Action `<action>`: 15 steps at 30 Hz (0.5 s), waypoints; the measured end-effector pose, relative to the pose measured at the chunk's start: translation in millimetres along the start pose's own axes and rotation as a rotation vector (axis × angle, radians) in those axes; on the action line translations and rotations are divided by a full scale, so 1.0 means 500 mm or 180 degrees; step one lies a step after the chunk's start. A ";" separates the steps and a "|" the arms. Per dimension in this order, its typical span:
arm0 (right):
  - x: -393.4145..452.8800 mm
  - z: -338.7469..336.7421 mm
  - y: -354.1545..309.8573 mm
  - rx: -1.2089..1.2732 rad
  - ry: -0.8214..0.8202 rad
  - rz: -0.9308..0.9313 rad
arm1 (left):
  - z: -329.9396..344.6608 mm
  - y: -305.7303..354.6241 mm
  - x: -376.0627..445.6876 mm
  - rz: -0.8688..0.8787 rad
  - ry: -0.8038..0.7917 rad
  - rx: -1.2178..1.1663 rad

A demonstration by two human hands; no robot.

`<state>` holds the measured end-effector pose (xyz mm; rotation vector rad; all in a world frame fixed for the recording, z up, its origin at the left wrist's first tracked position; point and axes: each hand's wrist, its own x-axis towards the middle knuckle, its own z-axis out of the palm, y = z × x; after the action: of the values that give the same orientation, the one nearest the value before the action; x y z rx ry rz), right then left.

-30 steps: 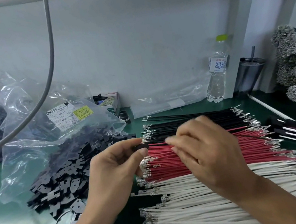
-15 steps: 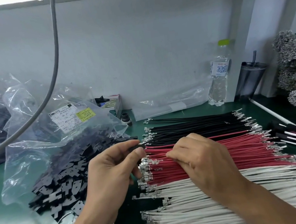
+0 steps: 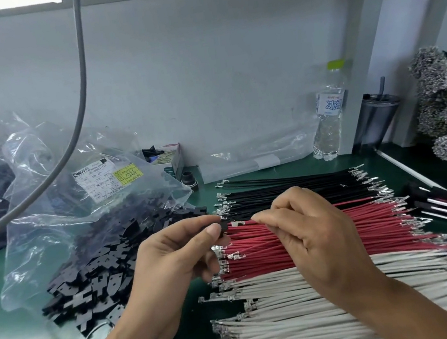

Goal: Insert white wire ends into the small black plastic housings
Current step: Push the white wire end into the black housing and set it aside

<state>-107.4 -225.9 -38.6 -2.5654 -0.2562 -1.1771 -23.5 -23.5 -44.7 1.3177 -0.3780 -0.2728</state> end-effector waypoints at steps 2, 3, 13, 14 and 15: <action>-0.001 -0.002 -0.004 0.0047 0.0028 -0.0050 | 0.001 0.002 -0.001 -0.0115 -0.0163 -0.0174; -0.001 -0.003 -0.005 0.0065 0.0041 -0.0077 | 0.001 0.003 -0.002 -0.0165 -0.0236 -0.0245; 0.001 -0.030 -0.004 0.0048 0.0074 -0.0307 | -0.002 0.007 0.001 -0.0321 -0.0331 -0.0519; 0.002 -0.032 -0.003 0.0069 0.0065 -0.0314 | -0.002 0.008 0.000 -0.0326 -0.0331 -0.0522; 0.002 -0.033 -0.003 0.0042 0.0042 -0.0326 | -0.002 0.008 -0.001 -0.0330 -0.0334 -0.0523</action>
<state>-118.7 -230.3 -27.5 -2.5592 -0.3955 -1.2232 -23.5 -21.6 -40.8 1.1657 -0.3683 -0.4523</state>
